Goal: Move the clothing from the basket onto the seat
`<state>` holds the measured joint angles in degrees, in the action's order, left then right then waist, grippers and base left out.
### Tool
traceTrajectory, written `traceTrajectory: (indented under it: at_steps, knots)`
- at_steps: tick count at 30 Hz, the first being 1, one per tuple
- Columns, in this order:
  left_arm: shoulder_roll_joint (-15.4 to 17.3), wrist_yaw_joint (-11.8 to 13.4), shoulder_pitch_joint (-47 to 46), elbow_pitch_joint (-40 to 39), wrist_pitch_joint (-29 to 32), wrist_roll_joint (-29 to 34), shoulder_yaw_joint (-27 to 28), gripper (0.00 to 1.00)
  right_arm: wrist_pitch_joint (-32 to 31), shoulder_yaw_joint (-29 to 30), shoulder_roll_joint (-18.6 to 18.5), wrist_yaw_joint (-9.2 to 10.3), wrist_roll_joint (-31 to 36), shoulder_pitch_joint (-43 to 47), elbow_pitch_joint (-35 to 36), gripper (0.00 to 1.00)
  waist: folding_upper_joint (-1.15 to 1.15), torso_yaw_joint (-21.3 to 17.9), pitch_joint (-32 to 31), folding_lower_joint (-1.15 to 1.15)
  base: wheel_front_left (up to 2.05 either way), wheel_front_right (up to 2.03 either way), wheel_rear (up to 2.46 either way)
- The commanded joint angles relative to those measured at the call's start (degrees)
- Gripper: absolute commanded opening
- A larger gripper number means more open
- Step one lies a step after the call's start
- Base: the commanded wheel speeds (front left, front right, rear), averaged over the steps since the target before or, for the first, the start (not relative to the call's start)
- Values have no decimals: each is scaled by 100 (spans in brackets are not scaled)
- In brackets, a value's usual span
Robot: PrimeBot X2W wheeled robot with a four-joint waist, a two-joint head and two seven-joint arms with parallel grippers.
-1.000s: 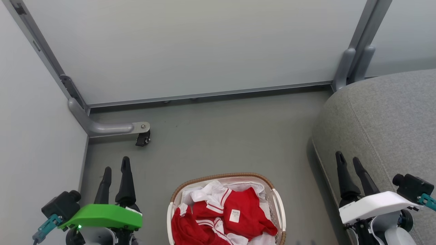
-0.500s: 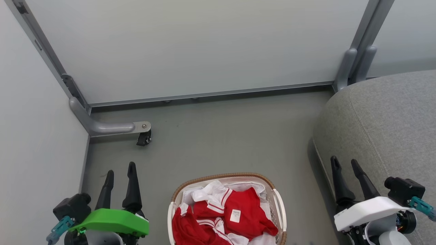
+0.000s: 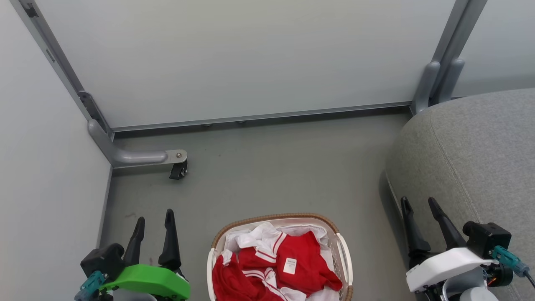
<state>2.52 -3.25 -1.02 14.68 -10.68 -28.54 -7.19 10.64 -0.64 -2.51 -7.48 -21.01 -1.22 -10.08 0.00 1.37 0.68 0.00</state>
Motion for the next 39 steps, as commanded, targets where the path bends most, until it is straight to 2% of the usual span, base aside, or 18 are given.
traceTrajectory:
  at_steps: [1,39]
  knots:
    - [42,34,39,-19,-58,126,-13,100,63,-13,-34,-2,173,52,26,100,0,6,2,0,0,0,0]
    - [54,111,96,333,-460,1371,-271,100,465,-147,-53,-1,1706,160,-34,100,0,63,50,0,0,0,0]
